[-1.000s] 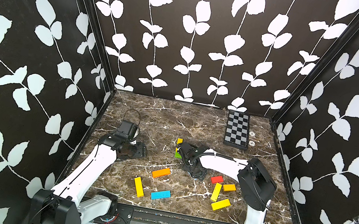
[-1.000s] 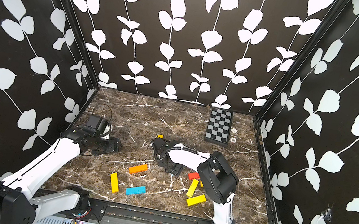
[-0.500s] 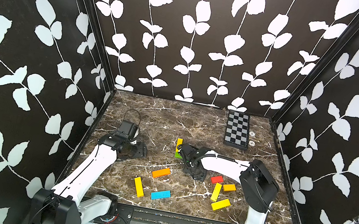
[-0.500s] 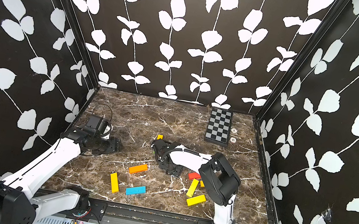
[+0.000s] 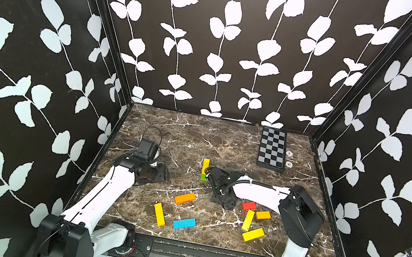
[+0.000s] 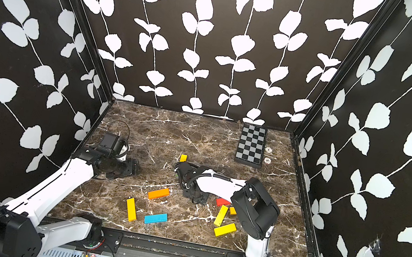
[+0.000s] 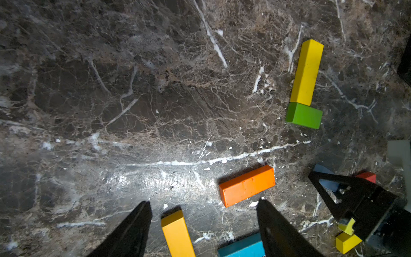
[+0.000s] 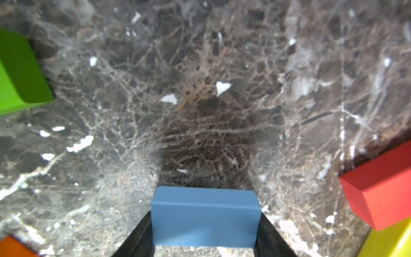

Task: Assemble the letter h with building blocks
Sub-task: Pick up the building block from the center of the board, then place the building block at the center of the board.

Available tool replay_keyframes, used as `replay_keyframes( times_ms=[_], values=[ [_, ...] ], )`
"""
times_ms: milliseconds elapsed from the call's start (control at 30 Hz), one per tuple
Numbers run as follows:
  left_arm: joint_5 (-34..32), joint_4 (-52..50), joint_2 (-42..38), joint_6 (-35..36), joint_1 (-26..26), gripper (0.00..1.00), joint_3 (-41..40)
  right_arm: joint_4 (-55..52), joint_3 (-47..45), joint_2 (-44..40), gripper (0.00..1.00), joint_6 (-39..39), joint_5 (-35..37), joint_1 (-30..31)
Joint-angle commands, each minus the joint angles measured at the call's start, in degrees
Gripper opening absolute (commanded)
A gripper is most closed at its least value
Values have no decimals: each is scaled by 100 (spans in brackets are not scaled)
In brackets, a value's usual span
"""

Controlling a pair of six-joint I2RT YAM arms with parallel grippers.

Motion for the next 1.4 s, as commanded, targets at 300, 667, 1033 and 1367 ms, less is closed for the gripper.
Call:
replay_keyframes(
  times_ms=[300,667,1033,1367],
  values=[
    [-112,120,37,-137,-32,76,-89,-550,1513,546,51,-2960,-273,-966],
    [-63,152,104,-130,-27,75,-150,-375,1623,1024,52,-2723,-332,-1093],
    [-12,159,124,-95,-27,75,-143,-361,1584,698,91,-2678,-425,-1239],
    [160,183,104,-3,-30,75,-134,526,984,232,92,-2162,-1392,-1615]
  ],
)
